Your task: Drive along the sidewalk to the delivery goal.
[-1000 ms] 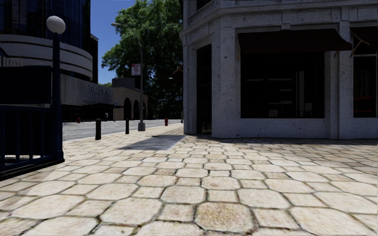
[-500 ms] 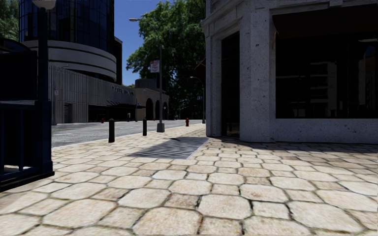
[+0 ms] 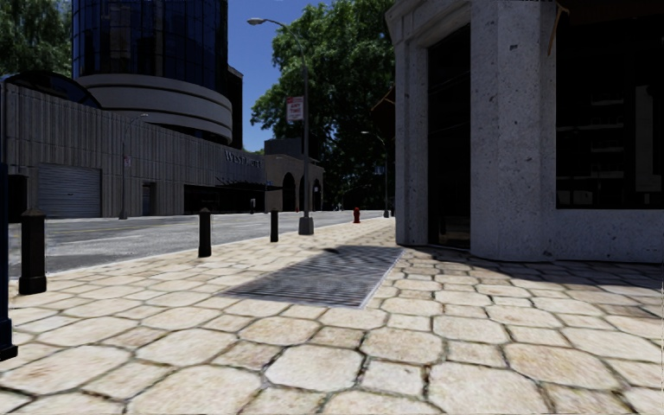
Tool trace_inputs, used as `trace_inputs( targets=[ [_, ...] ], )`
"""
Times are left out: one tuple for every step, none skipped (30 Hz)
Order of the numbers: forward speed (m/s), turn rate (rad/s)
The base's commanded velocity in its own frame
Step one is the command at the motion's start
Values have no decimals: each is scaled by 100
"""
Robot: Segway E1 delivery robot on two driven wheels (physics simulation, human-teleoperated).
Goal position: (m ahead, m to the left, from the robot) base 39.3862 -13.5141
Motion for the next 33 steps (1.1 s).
trace_inputs(
  targets=[
    [200, 29],
    [200, 29],
    [200, 29],
    [200, 29],
    [200, 29],
    [200, 29],
    [200, 29],
    [200, 29],
    [200, 29],
    [200, 29],
    [200, 29],
    [200, 29],
    [200, 29],
    [200, 29],
    [200, 29],
    [200, 29],
    [200, 29],
    [200, 29],
    [200, 29],
    [200, 29],
    [200, 29],
    [200, 29],
    [200, 0],
    [200, 0],
    [200, 0],
    [200, 0],
    [200, 0],
    [200, 0],
    [200, 0],
    [200, 0],
    [200, 0],
    [200, 0],
    [200, 0]
  ],
)
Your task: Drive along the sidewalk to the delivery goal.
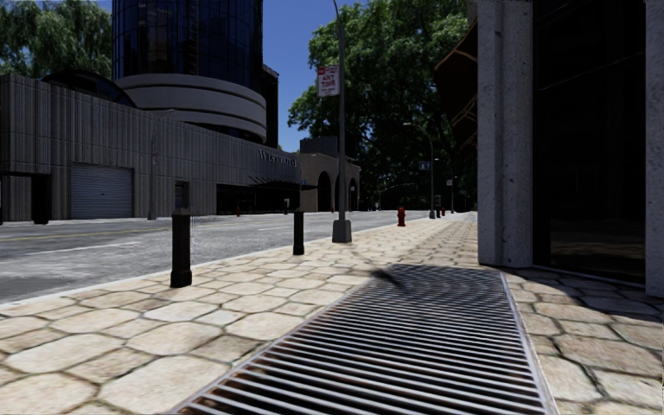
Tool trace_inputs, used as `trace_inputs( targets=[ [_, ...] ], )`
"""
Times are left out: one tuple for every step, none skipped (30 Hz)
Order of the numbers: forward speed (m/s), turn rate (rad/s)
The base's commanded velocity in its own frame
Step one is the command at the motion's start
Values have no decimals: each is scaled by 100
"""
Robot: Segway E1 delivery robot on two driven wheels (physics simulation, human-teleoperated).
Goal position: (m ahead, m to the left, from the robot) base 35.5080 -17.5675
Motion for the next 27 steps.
trace_inputs(
  targets=[
    [200, 0],
    [200, 0],
    [200, 0],
    [200, 0],
    [200, 0],
    [200, 0],
    [200, 0],
    [200, 0],
    [200, 0],
    [200, 0],
    [200, 0],
    [200, 0],
    [200, 0],
    [200, 0],
    [200, 0],
    [200, 0],
    [200, 0],
    [200, 0],
    [200, 0],
    [200, 0],
    [200, 0],
    [200, 0],
    [200, 0],
    [200, 0],
    [200, 0],
    [200, 0],
    [200, 0]
  ],
)
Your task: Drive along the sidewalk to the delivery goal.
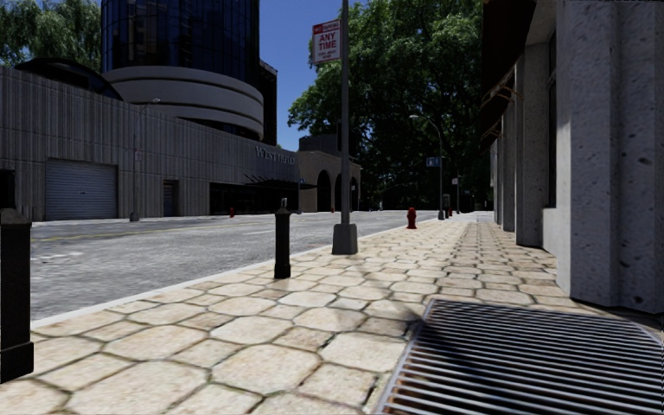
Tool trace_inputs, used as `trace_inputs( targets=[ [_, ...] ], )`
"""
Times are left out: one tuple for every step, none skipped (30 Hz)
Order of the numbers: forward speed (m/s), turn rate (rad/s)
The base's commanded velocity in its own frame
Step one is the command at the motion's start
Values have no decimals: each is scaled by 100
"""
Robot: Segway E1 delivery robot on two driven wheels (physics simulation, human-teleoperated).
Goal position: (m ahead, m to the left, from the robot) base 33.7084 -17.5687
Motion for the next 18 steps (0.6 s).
trace_inputs(
  targets=[
    [200, 0],
    [200, 0],
    [200, 0],
    [200, 0],
    [200, 0],
    [200, 0],
    [200, 0],
    [200, 0],
    [200, 0],
    [200, 0],
    [200, 0],
    [200, -5],
    [200, -5],
    [200, -14],
    [200, -24],
    [200, -27],
    [200, -29],
    [200, -29]
  ],
)
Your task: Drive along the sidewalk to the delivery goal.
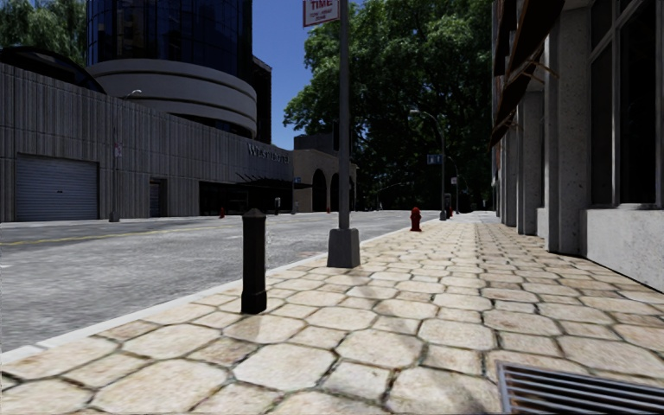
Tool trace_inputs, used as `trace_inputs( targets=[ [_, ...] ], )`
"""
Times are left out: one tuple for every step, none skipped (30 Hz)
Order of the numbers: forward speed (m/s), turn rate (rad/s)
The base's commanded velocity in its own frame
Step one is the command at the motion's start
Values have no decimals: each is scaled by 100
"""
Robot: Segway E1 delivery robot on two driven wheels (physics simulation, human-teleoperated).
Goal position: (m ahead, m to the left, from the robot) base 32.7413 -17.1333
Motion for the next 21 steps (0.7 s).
trace_inputs(
  targets=[
    [200, -30],
    [200, -31],
    [200, -31],
    [200, -31],
    [200, -31],
    [200, -31],
    [200, -31],
    [200, -31],
    [200, -31],
    [200, -31],
    [200, -31],
    [200, -31],
    [200, -31],
    [200, -31],
    [200, -31],
    [200, -31],
    [200, -31],
    [200, -31],
    [200, -31],
    [200, -32],
    [200, -40]
  ],
)
